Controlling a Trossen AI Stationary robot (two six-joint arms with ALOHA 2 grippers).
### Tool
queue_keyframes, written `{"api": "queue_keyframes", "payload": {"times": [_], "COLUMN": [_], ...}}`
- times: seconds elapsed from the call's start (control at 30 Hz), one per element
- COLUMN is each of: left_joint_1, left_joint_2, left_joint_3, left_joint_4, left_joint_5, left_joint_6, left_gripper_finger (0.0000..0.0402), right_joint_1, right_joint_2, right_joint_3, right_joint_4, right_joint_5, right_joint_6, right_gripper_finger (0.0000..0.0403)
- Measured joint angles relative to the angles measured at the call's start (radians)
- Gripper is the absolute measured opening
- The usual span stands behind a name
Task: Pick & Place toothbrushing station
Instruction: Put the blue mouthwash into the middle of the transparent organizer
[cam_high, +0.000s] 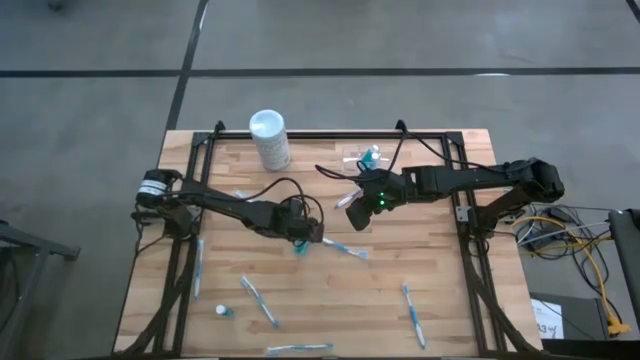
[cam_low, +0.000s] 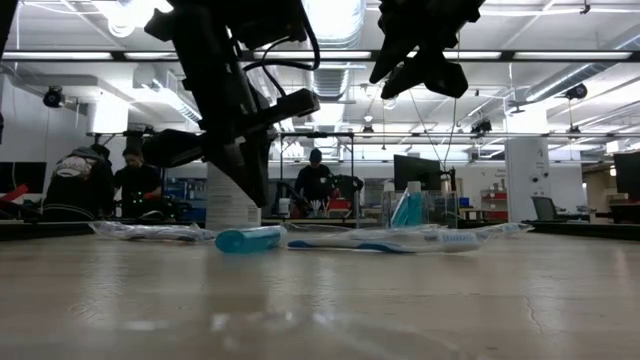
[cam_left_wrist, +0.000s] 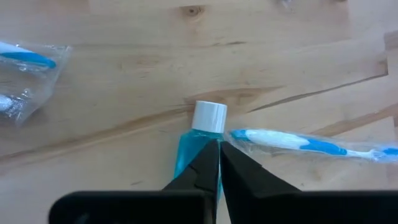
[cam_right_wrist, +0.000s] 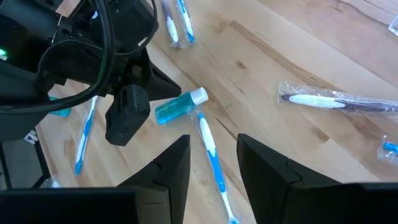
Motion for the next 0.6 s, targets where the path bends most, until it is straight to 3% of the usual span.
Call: {"api": "queue_keyframes", "payload": {"times": [0.3, 0.6], "left_joint_1": [0.001, 0.002], "left_joint_2": [0.000, 0.000], "left_joint_3": [0.043, 0.042], "left_joint_4": [0.008, 0.003], "left_joint_5": [-0.015, -0.062], "left_joint_6": [0.133, 0.133], "left_gripper_finger": [0.0055, 0.0147], "right_joint_1": [0.000, 0.000], "right_joint_2": [0.000, 0.000], "right_joint_3": [0.000, 0.000], "right_joint_4": [0.000, 0.000], "right_joint_5": [0.000, 0.000], "right_joint_6": [0.000, 0.000], "right_gripper_finger": [0.0127, 0.0128]}}
